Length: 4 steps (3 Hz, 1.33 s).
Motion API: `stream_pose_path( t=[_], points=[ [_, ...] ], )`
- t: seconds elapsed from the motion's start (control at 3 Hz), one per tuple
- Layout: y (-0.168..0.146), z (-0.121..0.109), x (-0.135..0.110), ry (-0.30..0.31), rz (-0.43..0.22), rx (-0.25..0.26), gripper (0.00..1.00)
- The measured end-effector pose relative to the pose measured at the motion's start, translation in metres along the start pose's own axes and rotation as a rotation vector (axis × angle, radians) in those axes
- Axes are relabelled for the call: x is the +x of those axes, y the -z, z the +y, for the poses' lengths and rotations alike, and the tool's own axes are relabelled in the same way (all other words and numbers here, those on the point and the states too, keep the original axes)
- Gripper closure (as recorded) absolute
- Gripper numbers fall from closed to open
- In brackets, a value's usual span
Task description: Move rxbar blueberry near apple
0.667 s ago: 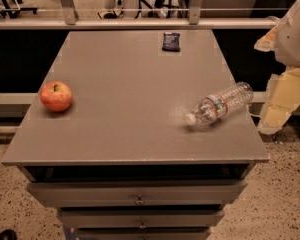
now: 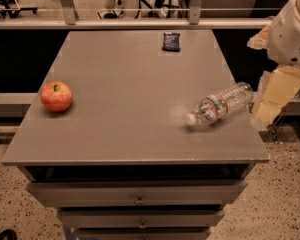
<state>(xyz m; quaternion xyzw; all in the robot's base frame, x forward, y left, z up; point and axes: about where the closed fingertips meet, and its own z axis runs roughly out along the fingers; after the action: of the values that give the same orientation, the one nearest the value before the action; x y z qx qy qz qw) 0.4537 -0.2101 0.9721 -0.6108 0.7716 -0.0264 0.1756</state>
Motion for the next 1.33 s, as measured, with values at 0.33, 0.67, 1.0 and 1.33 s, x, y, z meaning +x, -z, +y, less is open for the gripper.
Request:
stream_pose_path(
  t=[0.33, 0.67, 1.0, 1.33],
  points=[
    [-0.029, -0.038, -0.023, 0.014, -0.084, 0.010, 0.00],
    [-0.075, -0.113, -0.060, -0.037, -0.214, 0.034, 0.00],
    [-0.098, -0.171, -0.089, -0.109, -0.315, 0.087, 0.00],
    [-0.098, -0.171, -0.089, -0.109, -0.315, 0.087, 0.00]
  ],
)
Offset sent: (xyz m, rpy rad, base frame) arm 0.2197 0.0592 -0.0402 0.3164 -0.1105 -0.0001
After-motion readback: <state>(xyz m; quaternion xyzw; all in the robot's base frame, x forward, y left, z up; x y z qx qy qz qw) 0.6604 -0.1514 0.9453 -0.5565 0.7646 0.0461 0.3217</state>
